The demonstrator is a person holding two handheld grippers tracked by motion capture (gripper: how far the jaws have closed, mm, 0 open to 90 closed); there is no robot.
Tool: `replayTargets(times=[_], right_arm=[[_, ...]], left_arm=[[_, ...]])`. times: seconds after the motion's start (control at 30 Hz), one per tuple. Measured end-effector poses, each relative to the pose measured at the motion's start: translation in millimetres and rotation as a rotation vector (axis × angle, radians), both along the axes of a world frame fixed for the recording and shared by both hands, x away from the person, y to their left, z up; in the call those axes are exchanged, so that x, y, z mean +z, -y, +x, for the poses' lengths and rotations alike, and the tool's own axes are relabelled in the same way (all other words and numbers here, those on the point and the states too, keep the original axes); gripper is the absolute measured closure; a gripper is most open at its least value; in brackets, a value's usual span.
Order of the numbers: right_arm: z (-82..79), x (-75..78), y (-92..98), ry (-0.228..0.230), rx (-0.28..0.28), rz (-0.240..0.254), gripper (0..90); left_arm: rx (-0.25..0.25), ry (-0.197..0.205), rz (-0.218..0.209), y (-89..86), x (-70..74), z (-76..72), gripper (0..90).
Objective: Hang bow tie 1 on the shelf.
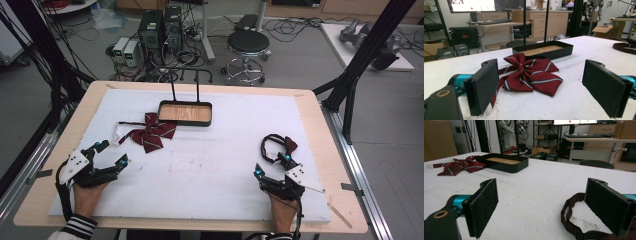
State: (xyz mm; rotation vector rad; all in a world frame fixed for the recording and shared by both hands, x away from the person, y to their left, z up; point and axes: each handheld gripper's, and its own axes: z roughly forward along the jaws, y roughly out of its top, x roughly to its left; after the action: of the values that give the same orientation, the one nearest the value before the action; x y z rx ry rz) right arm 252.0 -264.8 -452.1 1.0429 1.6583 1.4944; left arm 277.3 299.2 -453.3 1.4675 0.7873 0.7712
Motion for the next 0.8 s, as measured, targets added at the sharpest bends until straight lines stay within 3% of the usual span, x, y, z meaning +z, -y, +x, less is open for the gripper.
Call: replayTargets(times=[0.8], right_arm=[[-0.1,0.0,0.3,0.003,0.002,0.000,11.0]], left_arm=[[-0.003,-0.013,-0.024,-2.4,0.1,1.5,14.5]])
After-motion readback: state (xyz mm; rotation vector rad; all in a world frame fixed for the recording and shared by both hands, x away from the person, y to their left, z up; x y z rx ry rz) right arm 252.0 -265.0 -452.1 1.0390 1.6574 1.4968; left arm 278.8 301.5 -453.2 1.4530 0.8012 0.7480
